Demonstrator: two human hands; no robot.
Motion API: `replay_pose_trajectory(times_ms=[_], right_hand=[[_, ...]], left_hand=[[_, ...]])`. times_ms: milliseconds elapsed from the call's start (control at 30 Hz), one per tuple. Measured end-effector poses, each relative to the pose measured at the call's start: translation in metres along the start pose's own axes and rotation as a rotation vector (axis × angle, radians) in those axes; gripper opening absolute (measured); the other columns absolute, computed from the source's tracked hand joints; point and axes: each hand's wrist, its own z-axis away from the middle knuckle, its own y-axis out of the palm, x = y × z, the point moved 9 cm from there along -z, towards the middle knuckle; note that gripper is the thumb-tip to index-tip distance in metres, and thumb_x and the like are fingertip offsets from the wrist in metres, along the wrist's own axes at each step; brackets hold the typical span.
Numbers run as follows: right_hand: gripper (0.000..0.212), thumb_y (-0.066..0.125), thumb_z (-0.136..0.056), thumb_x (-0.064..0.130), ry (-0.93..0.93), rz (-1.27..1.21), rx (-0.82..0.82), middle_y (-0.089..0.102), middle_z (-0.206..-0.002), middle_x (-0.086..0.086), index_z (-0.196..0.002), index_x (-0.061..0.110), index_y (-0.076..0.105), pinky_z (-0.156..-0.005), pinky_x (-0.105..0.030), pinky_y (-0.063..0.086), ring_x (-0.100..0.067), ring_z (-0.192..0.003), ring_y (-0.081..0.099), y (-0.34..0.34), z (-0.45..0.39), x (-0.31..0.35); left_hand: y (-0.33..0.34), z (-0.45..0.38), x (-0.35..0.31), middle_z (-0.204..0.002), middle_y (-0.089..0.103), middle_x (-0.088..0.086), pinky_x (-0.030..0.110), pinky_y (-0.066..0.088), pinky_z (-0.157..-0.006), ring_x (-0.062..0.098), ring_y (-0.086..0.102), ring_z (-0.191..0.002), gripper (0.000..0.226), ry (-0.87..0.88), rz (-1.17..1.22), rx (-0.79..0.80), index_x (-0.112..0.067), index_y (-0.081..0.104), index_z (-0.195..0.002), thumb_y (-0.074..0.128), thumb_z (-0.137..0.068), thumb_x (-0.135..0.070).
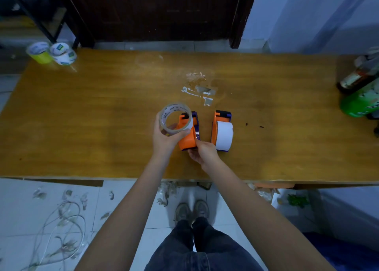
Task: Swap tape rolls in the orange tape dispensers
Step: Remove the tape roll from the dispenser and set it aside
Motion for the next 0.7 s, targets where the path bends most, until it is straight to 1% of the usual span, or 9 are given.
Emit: replay_pose_trajectory(times_ms=[100, 200, 267, 333, 433, 500, 567, 600, 700], right_hand=[[0.019, 0.048, -0.095, 0.020, 0.025, -0.080, -0.028, 0.060, -0.081, -0.012, -0.103, 0.005, 0.056, -0.075, -0.032, 0.055, -0.021, -0.068, 0.060, 0.001, 0.000, -0.004], [0.024, 0.040, -0.098, 0.022, 0.024, -0.069, -0.047, 0.060, -0.083, -0.010, -0.109, 0.007, 0.053, -0.088, -0.037, 0.055, -0.021, -0.073, 0.060, 0.000, 0.002, -0.002], [0.033, 0.034, -0.100, 0.025, 0.027, -0.011, -0.058, 0.059, -0.085, -0.009, -0.121, 0.006, 0.051, -0.092, -0.038, 0.054, -0.023, -0.083, 0.061, 0.000, 0.005, 0.002], [0.041, 0.029, -0.101, 0.031, 0.065, 0.111, -0.057, 0.059, -0.096, -0.011, -0.131, 0.007, 0.044, -0.092, -0.039, 0.053, -0.026, -0.096, 0.061, 0.002, 0.012, 0.004], [0.054, 0.022, -0.100, 0.042, 0.113, 0.438, -0.050, 0.053, -0.123, -0.017, -0.141, 0.008, 0.033, -0.094, -0.041, 0.051, -0.030, -0.110, 0.057, 0.004, 0.033, 0.010], [0.059, 0.023, -0.099, 0.047, -0.018, 0.646, -0.060, 0.056, -0.120, -0.015, -0.138, 0.006, 0.036, -0.093, -0.042, 0.051, -0.028, -0.106, 0.058, 0.004, 0.046, 0.024], [0.054, 0.030, -0.097, 0.048, -0.273, 0.701, 0.000, 0.059, -0.100, -0.002, -0.130, 0.008, 0.044, -0.089, -0.043, 0.053, -0.021, -0.095, 0.060, 0.016, 0.060, 0.046], [0.050, 0.035, -0.096, 0.048, -0.343, 0.659, 0.056, 0.058, -0.095, 0.002, -0.127, 0.010, 0.047, -0.087, -0.043, 0.054, -0.019, -0.094, 0.061, 0.024, 0.065, 0.053], [0.039, 0.049, -0.093, 0.043, -0.323, 0.504, 0.196, 0.064, -0.098, -0.003, -0.116, 0.012, 0.055, -0.077, -0.036, 0.058, -0.018, -0.093, 0.066, 0.046, 0.067, 0.059]], left_hand=[[0.008, -0.001, 0.006, -0.136, 0.049, 0.000, 0.023, 0.055, -0.082, 0.016, 0.058, -0.113, 0.093, 0.026, -0.062, 0.038, -0.023, 0.038, -0.139, 0.086, -0.061, -0.007], [0.012, 0.002, 0.009, -0.129, 0.052, -0.005, 0.019, 0.054, -0.081, 0.016, 0.058, -0.112, 0.089, 0.043, -0.080, 0.034, -0.027, 0.040, -0.135, 0.086, -0.061, -0.008], [0.010, 0.001, 0.015, -0.127, 0.054, -0.007, 0.032, 0.053, -0.092, 0.018, 0.056, -0.116, 0.085, 0.044, -0.093, 0.031, -0.033, 0.043, -0.131, 0.087, -0.060, -0.013], [0.007, 0.001, 0.020, -0.124, 0.054, -0.011, 0.042, 0.049, -0.099, 0.019, 0.054, -0.119, 0.083, 0.018, -0.111, 0.013, -0.040, 0.043, -0.125, 0.088, -0.058, -0.018], [0.003, 0.004, 0.019, -0.125, 0.054, -0.008, 0.034, 0.050, -0.095, 0.018, 0.053, -0.120, 0.085, 0.017, -0.116, -0.017, -0.033, 0.044, -0.130, 0.088, -0.060, -0.018], [-0.003, 0.007, 0.010, -0.126, 0.053, -0.004, 0.023, 0.050, -0.085, 0.018, 0.052, -0.119, 0.083, 0.049, -0.108, -0.039, -0.033, 0.043, -0.130, 0.087, -0.061, -0.016], [-0.012, 0.011, -0.002, -0.124, 0.054, -0.003, 0.023, 0.050, -0.083, 0.017, 0.053, -0.117, 0.081, 0.094, -0.105, -0.042, -0.037, 0.043, -0.127, 0.087, -0.062, -0.018], [-0.017, 0.014, -0.007, -0.123, 0.054, -0.004, 0.026, 0.051, -0.085, 0.015, 0.053, -0.116, 0.081, 0.111, -0.112, -0.039, -0.036, 0.044, -0.128, 0.087, -0.061, -0.018], [-0.033, 0.023, -0.014, -0.124, 0.055, -0.004, 0.026, 0.052, -0.087, 0.008, 0.056, -0.111, 0.087, 0.129, -0.139, -0.053, -0.028, 0.042, -0.135, 0.087, -0.061, -0.018]])
